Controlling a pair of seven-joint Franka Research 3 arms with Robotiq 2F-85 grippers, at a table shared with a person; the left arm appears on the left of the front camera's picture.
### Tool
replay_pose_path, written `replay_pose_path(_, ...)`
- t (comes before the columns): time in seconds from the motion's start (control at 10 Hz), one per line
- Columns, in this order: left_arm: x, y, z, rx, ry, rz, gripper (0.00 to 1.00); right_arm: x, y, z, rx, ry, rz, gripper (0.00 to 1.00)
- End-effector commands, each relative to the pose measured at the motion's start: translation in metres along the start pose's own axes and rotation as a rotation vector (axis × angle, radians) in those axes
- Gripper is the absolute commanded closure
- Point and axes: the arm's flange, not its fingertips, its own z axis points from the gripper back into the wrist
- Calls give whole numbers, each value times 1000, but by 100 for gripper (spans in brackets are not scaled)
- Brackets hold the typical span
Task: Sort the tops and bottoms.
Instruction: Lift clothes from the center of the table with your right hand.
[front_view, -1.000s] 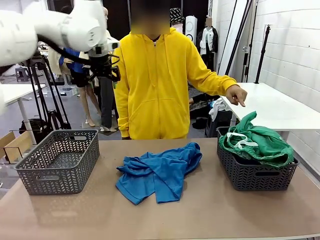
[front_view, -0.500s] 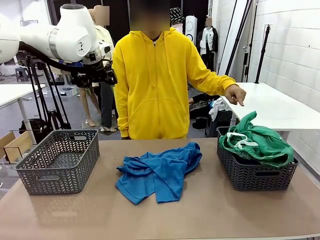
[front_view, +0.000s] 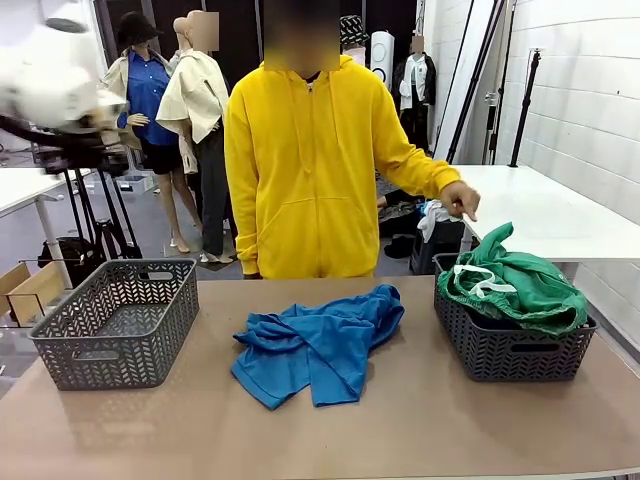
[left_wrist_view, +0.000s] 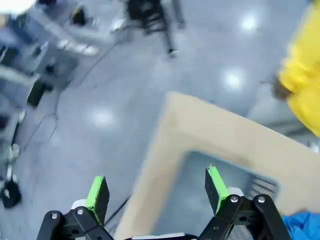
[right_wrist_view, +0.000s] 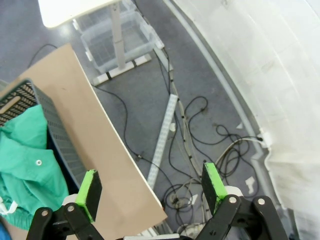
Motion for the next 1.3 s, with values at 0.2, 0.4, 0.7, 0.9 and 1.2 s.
replay_pose_path(0.2,-68,132,-14,-68,202,317,0,0,2,-1,-1,1,4,0)
replay_pose_path(0.4,-99,154,-25,-167,257,312,0,0,2,-1,-1,1,4,0)
replay_pose_path(0.7,-97,157,-24,-140,279,340,0,0,2,-1,-1,1,4,0)
replay_pose_path(0.9,-97,157,-24,-140,279,340,0,16,19,33,20,-70,68,0)
replay_pose_path(1.2,-97,157,-24,-140,279,340,0,24,104,146,267,-172,282,0)
